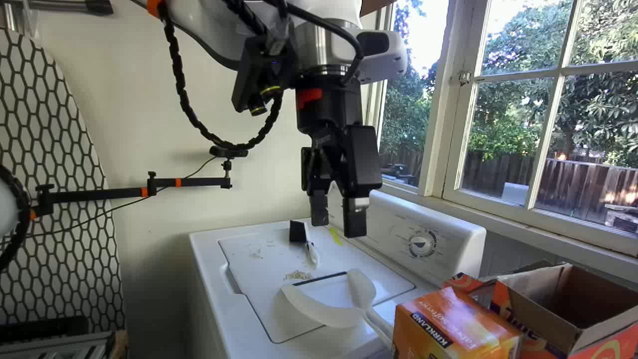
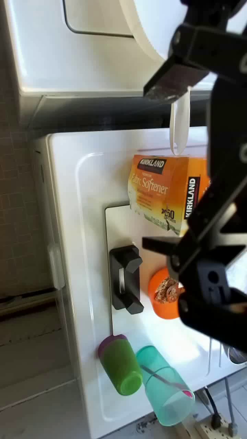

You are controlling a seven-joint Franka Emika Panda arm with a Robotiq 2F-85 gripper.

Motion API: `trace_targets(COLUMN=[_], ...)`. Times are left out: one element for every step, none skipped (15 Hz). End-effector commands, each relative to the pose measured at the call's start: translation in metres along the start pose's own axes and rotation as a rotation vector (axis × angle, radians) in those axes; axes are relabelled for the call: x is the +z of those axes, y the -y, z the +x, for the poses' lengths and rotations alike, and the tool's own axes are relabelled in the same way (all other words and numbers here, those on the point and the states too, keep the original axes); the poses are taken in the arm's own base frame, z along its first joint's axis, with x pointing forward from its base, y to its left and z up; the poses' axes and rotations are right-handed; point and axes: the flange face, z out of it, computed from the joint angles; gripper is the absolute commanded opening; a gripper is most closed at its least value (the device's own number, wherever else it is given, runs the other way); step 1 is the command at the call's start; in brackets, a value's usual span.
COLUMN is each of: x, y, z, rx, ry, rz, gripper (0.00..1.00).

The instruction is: Use the small broom to sweep the objects on the dustpan

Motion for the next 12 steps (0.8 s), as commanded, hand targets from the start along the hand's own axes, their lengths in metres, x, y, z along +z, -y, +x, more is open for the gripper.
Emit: trace_targets(x=[-0.001,-0.001,-0.001,-0.001,-0.001,-0.001,-0.001,-0.001,-0.003,-0.006,-0.009,-0.015], y=[0.0,0.0,0.0,0.0,0.0,0.0,0.0,0.0,0.007,0.014,0.02,0.029], z=[0.0,0.0,0.0,0.0,0.0,0.0,0.0,0.0,0.005,0.009,0.013,0.018], rx=[0.0,0.0,0.0,0.0,0.0,0.0,0.0,0.0,-0.033,-0.054,-0.074,-0.103], ry=[0.001,0.001,0.001,0.001,0.001,0.001,0.001,0.001,-0.013,-0.032,-0.057,-0.098], rz=[0.0,0.0,0.0,0.0,0.0,0.0,0.0,0.0,-0.003,-0.007,-0.002,0.002], gripper=[1.0,1.0,1.0,1.0,1.0,1.0,1.0,1.0,1.0,1.0,1.0,1.0])
